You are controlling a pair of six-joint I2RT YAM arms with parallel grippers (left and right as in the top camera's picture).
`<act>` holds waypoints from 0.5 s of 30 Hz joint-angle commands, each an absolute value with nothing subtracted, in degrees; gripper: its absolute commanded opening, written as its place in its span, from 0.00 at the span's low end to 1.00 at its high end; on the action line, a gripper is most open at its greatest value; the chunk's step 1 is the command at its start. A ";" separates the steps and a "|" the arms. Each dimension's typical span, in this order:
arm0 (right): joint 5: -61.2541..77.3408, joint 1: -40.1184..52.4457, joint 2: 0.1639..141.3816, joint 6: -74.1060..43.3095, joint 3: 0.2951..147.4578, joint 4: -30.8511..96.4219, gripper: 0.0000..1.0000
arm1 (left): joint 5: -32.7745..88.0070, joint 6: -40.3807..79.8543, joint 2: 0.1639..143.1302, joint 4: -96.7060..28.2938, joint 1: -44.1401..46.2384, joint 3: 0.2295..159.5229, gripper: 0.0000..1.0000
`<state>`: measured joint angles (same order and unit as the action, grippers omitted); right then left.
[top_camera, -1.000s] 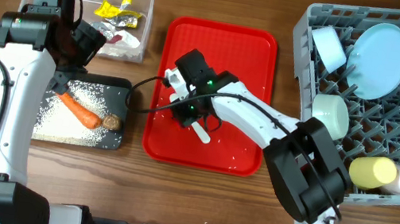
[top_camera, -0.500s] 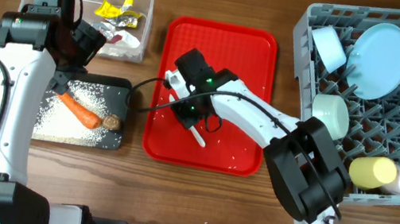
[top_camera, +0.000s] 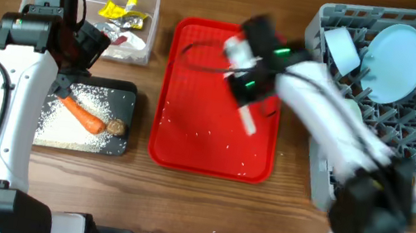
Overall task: Sort waste into correct bins and load items into the dishwasher rack
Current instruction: 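Drop the white spoon into the dishwasher rack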
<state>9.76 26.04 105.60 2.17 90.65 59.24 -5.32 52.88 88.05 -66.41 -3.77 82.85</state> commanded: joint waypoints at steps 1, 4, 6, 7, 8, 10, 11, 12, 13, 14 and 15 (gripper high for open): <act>5.69 15.68 92.36 -0.67 92.99 62.67 0.04 | -6.31 53.63 88.18 -66.41 -4.03 82.50 1.00; 1.50 1.28 85.97 -14.06 92.99 65.25 0.04 | -6.31 53.63 88.18 -66.41 -4.03 82.50 1.00; -1.41 -6.55 85.47 -21.61 92.99 66.32 0.04 | -6.31 53.63 88.18 -66.41 -4.03 82.50 1.00; -1.78 -10.37 85.62 -24.32 92.95 66.54 0.04 | -6.31 53.63 88.18 -66.41 -4.03 82.50 1.00; -1.76 -15.49 86.06 -27.20 92.82 66.46 0.04 | -6.31 53.63 88.18 -66.41 -4.03 82.50 1.00; -1.76 -23.64 86.52 -31.16 92.16 65.73 0.04 | -6.31 53.63 88.18 -66.41 -4.03 82.50 1.00; -1.78 -27.24 86.80 -32.69 92.12 65.76 0.04 | -6.31 53.63 88.18 -66.41 -4.03 82.50 1.00; -2.72 -30.15 86.87 -34.11 91.96 65.84 0.04 | -6.31 53.63 88.18 -66.41 -4.03 82.50 1.00; -4.73 -33.89 86.89 -37.50 91.31 65.56 0.04 | -6.31 53.63 88.18 -66.41 -4.03 82.50 1.00; -5.69 -36.45 86.91 -37.71 90.30 64.14 0.04 | -6.31 53.63 88.18 -66.41 -4.03 82.50 1.00; -6.13 -38.17 86.91 -37.71 89.34 62.83 0.04 | -6.31 53.63 88.18 -66.41 -4.03 82.50 1.00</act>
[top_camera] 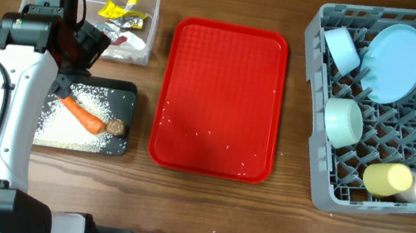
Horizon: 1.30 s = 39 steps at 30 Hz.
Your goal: Sort waste into correct bins and load items into the dishwasher rack
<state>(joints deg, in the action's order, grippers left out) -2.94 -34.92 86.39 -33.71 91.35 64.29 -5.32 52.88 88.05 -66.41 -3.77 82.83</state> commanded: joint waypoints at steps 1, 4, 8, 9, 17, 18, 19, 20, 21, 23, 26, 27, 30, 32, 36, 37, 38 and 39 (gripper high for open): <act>-6.98 -40.18 86.91 -37.69 87.81 61.06 0.04 | -6.31 53.63 88.18 -66.41 -4.03 82.50 1.00; -8.32 -44.53 86.91 -37.54 82.41 55.92 0.04 | -6.31 53.63 88.18 -66.41 -4.03 82.50 1.00; -15.11 -49.80 87.35 -34.00 75.48 49.10 0.04 | -6.31 53.63 88.18 -66.41 -4.03 82.50 1.00; -15.20 -51.05 88.05 -33.36 75.35 48.47 0.05 | -6.31 53.63 88.18 -66.41 -4.03 82.50 1.00; -15.29 -52.64 93.93 -32.93 75.35 43.72 0.05 | -6.31 53.63 88.18 -66.41 -4.03 82.50 1.00; -15.29 -52.64 94.67 -32.93 75.35 43.59 0.20 | -6.31 53.63 88.18 -66.41 -4.03 82.50 1.00; -15.27 -52.64 95.31 -32.93 75.35 43.55 0.48 | -6.31 53.63 88.18 -66.41 -4.03 82.50 1.00; -15.29 -52.64 96.05 -32.91 75.35 43.51 1.00 | -6.31 53.63 88.18 -66.41 -4.03 82.50 1.00; -15.27 -52.64 96.16 -32.62 75.35 43.44 1.00 | -6.31 53.63 88.18 -66.41 -4.03 82.50 1.00; -10.94 -52.58 96.12 -28.42 75.37 41.95 1.00 | -6.31 53.63 88.18 -66.41 -4.03 82.50 1.00; 20.86 -51.24 91.57 -12.75 76.71 37.10 1.00 | -6.31 53.63 88.18 -66.41 -4.03 82.50 1.00; 27.88 -49.10 87.33 -9.04 76.95 36.03 1.00 | -6.31 53.63 88.18 -66.41 -4.03 82.50 1.00; 37.06 -36.07 72.86 -1.28 76.95 37.76 1.00 | -6.31 53.63 88.18 -66.41 -4.03 82.50 1.00; 37.39 -19.03 64.75 -12.01 76.93 42.19 1.00 | -6.31 53.63 88.18 -66.41 -4.03 82.50 1.00; 32.88 1.10 62.92 -32.51 76.93 46.02 1.00 | -6.31 53.63 88.18 -66.41 -4.03 82.50 1.00; 32.45 1.10 63.51 -34.37 76.90 49.78 1.00 | -6.31 53.63 88.18 -66.41 -4.03 82.50 1.00; 31.64 1.10 63.66 -35.05 76.79 52.10 1.00 | -6.31 53.63 88.18 -66.41 -4.03 82.50 1.00; 26.26 1.13 63.79 -33.26 76.25 51.44 1.00 | -6.31 53.63 88.18 -66.41 -4.03 82.50 1.00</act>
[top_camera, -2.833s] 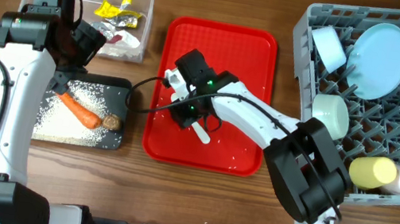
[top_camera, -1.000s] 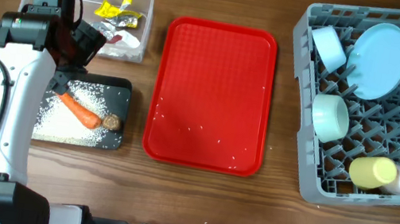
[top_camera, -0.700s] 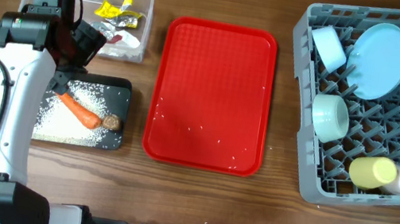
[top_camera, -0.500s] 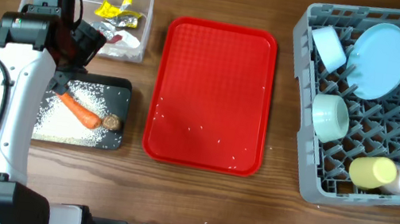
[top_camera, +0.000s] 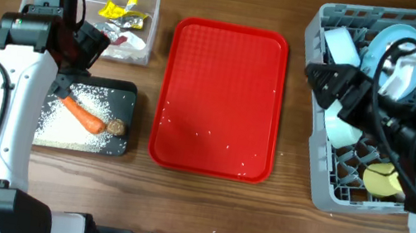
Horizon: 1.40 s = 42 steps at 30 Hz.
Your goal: Sort waste into correct bins and load items into the dishwasher rack
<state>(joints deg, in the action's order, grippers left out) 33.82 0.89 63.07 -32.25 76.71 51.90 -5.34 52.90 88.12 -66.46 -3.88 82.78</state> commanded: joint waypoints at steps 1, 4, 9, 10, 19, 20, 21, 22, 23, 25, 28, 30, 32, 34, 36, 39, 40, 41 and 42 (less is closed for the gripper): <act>21.54 1.13 64.31 -28.27 76.16 50.17 1.00 | -6.31 53.63 88.18 -66.41 -4.03 82.50 1.00; 19.94 1.28 59.61 0.05 67.57 36.64 1.00 | -6.31 53.63 88.18 -66.41 -4.03 82.50 1.00; 13.10 1.06 26.33 6.02 29.52 10.57 1.00 | -6.31 53.63 88.18 -66.41 -4.03 82.50 1.00; 12.01 1.06 20.97 6.00 23.66 8.62 1.00 | -6.31 53.63 88.18 -66.41 -4.03 82.50 1.00; 12.05 1.13 0.16 1.04 0.27 -1.21 1.00 | -6.31 53.63 88.18 -66.41 -4.03 82.50 1.00; 12.01 1.13 0.21 1.04 0.27 -1.19 1.00 | -6.31 53.63 88.18 -66.41 -4.03 82.50 1.00; 12.01 1.13 0.27 1.13 0.27 -1.15 1.00 | -6.31 53.63 88.18 -66.41 -4.03 82.50 1.00; 12.01 1.13 0.27 1.15 0.30 -1.15 1.00 | -6.31 53.63 88.18 -66.41 -4.03 82.50 1.00; 12.01 1.13 0.27 1.13 0.30 -1.15 1.00 | -6.31 53.63 88.18 -66.41 -4.03 82.50 1.00; 12.01 1.13 0.27 1.10 0.30 -1.15 1.00 | -6.31 53.63 88.18 -66.41 -4.03 82.50 1.00; 12.01 1.13 0.27 1.10 0.30 -1.15 1.00 | -6.31 53.63 88.18 -66.41 -4.03 82.50 1.00; 12.01 1.13 0.27 1.13 0.30 -1.15 1.00 | -8.12 52.77 88.18 -66.41 -4.03 82.50 1.00; 12.01 1.13 0.27 1.13 0.30 -1.15 1.00 | -9.56 52.77 86.91 -67.55 -3.97 82.50 1.00; 12.01 1.13 0.27 1.13 0.30 -1.13 1.00 | -10.63 52.21 84.95 -66.81 -4.03 82.50 1.00; 12.01 1.13 0.27 1.13 0.30 -1.13 1.00 | -6.94 39.46 81.47 -55.83 -3.40 79.75 1.00; 12.01 1.13 0.27 1.13 0.30 -1.13 1.00 | 5.41 15.99 68.29 -29.98 -1.72 63.61 1.00; 12.01 1.13 0.27 1.13 0.30 -1.10 1.00 | 5.52 15.16 61.54 -22.50 -1.78 54.96 1.00; 12.01 1.13 0.27 1.13 0.30 -1.10 1.00 | 5.34 15.20 56.80 -18.76 -1.98 49.12 1.00; 12.03 1.13 0.27 1.13 0.30 -1.10 1.00 | 5.32 15.18 50.89 -15.11 -2.37 42.17 1.00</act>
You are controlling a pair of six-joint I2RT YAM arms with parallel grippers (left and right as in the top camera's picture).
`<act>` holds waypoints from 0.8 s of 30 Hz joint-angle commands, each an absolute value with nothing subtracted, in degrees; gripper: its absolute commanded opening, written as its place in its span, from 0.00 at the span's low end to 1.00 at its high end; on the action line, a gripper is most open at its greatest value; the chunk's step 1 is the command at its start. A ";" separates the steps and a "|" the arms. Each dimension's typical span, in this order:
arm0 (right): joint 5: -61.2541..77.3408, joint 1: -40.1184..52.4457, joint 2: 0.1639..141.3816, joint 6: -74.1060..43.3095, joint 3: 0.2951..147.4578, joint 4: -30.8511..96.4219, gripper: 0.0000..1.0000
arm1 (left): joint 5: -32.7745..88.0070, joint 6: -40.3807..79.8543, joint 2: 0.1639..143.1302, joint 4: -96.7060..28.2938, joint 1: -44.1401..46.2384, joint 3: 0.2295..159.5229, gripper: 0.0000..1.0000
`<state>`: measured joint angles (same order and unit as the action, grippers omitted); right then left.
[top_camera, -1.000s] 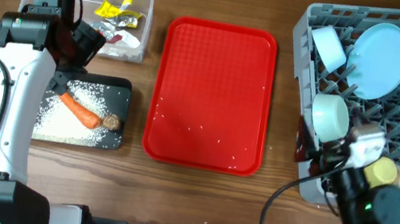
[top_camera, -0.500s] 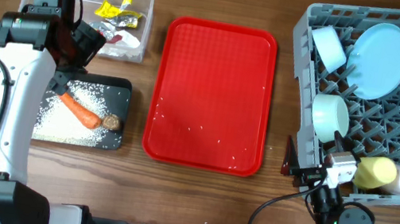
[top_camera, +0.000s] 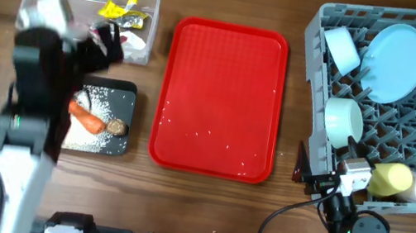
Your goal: Sort waste into correct bins and load items into the dishwasher rack
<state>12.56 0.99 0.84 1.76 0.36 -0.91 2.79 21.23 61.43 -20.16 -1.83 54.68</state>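
The red tray [top_camera: 229, 61] holds only scattered white crumbs. A clear bin at the back left contains wrappers, among them a yellow one [top_camera: 116, 10]. In front of it a black bin [top_camera: 126, 95] holds white grains, a carrot [top_camera: 87, 119] and a small brown piece [top_camera: 115, 127]. My left gripper [top_camera: 110, 37] is blurred over the seam between the two bins; its jaws cannot be made out. My right gripper [top_camera: 301, 169] sits low at the rack's front left corner, too small to read. The grey rack [top_camera: 309, 141] holds dishes.
In the rack are a blue plate [top_camera: 394, 50], a white cup [top_camera: 343, 47], a pale green cup [top_camera: 343, 121], a yellow bottle [top_camera: 391, 180], a white item and a utensil. The right arm [top_camera: 354, 227] is folded at the table's front edge.
My right arm was spread over the rack's left side; it now sits folded low at the front edge. My left arm, still before, is blurred and has shifted toward the front.
My right arm was a blur above the red tray, then almost out of view at the front right, then over the rack, and now folded below it. The left arm held still over the two bins until this moment. The bins, tray and rack contents look the same.
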 commanded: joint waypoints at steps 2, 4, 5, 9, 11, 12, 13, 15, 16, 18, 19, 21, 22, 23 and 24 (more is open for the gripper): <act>12.01 1.13 0.27 1.10 0.30 -1.10 1.00 | 4.78 15.18 42.48 -10.50 -2.63 33.01 1.00; 12.01 1.13 0.27 1.13 0.30 -1.10 1.00 | 4.32 15.20 33.54 -5.72 -2.63 23.94 1.00; 12.03 1.13 0.27 1.13 0.30 -1.10 1.00 | 4.12 15.20 30.13 -4.34 -2.63 20.91 1.00; 12.01 1.13 0.27 1.13 0.30 -1.10 1.00 | 1.96 15.22 17.56 -0.16 -2.63 10.59 1.00; 12.01 1.13 0.27 1.13 0.30 -1.10 1.00 | 0.71 15.20 13.47 -0.19 -2.61 7.77 1.00; 12.01 1.13 0.27 1.10 0.30 -1.10 1.00 | 0.30 15.20 12.12 -0.19 -2.61 6.85 1.00; 12.01 1.13 0.27 1.15 0.30 -1.10 1.00 | 0.10 15.20 11.18 -0.19 -2.61 6.24 1.00; 12.01 1.13 0.27 1.13 0.30 -1.10 1.00 | -0.64 15.20 8.91 -0.19 -2.61 4.67 1.00; 12.01 1.13 0.27 1.13 0.30 -1.08 1.00 | -1.04 15.20 7.66 -0.19 -2.61 3.92 1.00; 12.01 1.13 0.27 1.13 0.30 -1.08 1.00 | -1.41 15.20 5.80 -0.25 -2.61 2.72 1.00; 12.01 1.13 0.27 1.13 0.30 -1.08 1.00 | -1.41 15.20 4.60 -0.47 -2.63 1.93 1.00; 12.01 1.13 0.27 1.13 0.30 -1.08 1.00 | -1.39 15.20 1.89 -2.59 -2.61 0.32 1.00; 12.01 1.13 0.27 1.13 0.30 -1.08 1.00 | -1.41 15.16 0.40 -4.25 -2.63 0.32 1.00; 12.01 1.13 0.27 1.13 0.30 -1.08 1.00 | -1.48 15.20 0.16 -4.14 -2.63 0.32 1.00; 12.01 1.13 0.27 1.13 0.30 -1.08 1.00 | -1.41 15.18 0.16 -4.10 -2.63 0.32 1.00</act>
<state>12.56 0.99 0.73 1.74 0.36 -0.91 -0.60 16.56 1.58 -4.19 -2.37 0.78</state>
